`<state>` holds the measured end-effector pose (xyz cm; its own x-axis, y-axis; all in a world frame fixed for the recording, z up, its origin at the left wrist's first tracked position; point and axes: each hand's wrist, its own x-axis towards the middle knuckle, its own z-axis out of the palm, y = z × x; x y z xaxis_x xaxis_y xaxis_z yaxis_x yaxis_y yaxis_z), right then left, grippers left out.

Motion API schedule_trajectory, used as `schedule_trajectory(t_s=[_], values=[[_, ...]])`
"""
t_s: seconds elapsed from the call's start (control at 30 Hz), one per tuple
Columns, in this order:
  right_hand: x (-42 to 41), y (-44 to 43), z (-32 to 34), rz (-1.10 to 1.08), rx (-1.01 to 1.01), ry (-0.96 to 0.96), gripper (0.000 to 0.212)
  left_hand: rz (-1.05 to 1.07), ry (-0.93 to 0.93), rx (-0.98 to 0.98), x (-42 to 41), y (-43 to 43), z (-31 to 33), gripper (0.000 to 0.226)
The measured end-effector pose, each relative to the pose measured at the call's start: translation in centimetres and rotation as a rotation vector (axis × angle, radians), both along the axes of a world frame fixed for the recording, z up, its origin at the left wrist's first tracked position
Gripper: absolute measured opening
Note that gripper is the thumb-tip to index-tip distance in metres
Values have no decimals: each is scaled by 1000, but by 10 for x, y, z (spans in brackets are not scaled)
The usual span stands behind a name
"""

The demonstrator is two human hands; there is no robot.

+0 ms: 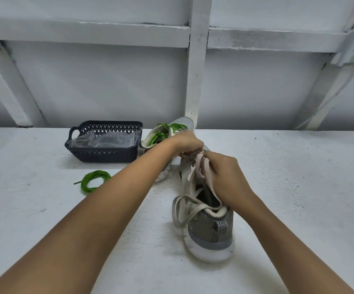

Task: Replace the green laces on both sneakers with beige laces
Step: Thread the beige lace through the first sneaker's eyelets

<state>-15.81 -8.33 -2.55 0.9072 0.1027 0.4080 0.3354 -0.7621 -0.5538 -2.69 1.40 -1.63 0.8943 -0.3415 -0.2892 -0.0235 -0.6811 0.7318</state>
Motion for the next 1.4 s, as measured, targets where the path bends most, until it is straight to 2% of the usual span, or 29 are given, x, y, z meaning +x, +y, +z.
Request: schedule_trajectory(t_s=[0.13, 0.2, 0.3, 0.4, 0.5, 0.57, 0.63, 0.77, 0.87, 1.03, 1.17, 1.27, 1.33, 1.4], values=[[-7, -6, 1, 141, 266, 84, 30, -15, -32, 50, 0, -2, 1, 21], [-8, -9, 1, 190, 311, 115, 39, -42, -59, 66, 2, -1, -2, 20], [-8, -12, 0, 221, 323, 135, 40, -109, -95, 43, 2, 4, -7, 9], [-7, -10, -2, 227, 291, 129, 36, -210, -140, 76, -2, 11, -4, 10], [-9, -7, 1, 222, 207, 121, 28, -276, -283, 205, -3, 12, -7, 13], [-11, -6, 2, 225, 89, 115, 21, -269, -364, 269, -5, 11, -9, 17], [-13, -4, 5, 212, -9, 102, 23, -251, -414, 339, -6, 7, -11, 22], [-17, -3, 10, 125, -95, 77, 19, -213, -443, 432, -7, 1, -10, 20], [-20, -5, 10, 45, -91, 55, 20, -153, -345, 391, -1, 1, -6, 16], [-18, -3, 9, 8, -128, 132, 21, -9, 23, 45, 5, 8, 6, 21], [-16, -5, 6, 20, -92, 150, 21, 91, 161, -71, 2, 10, 5, 26], [-18, -4, 5, 35, -9, 139, 25, 109, 153, -92, -3, 8, 5, 23], [-20, -2, 4, 41, 46, 129, 31, 91, 83, -43, -7, 7, 5, 20], [-21, -2, 3, 52, 95, 113, 35, 43, 20, 25, -9, 5, 3, 27]])
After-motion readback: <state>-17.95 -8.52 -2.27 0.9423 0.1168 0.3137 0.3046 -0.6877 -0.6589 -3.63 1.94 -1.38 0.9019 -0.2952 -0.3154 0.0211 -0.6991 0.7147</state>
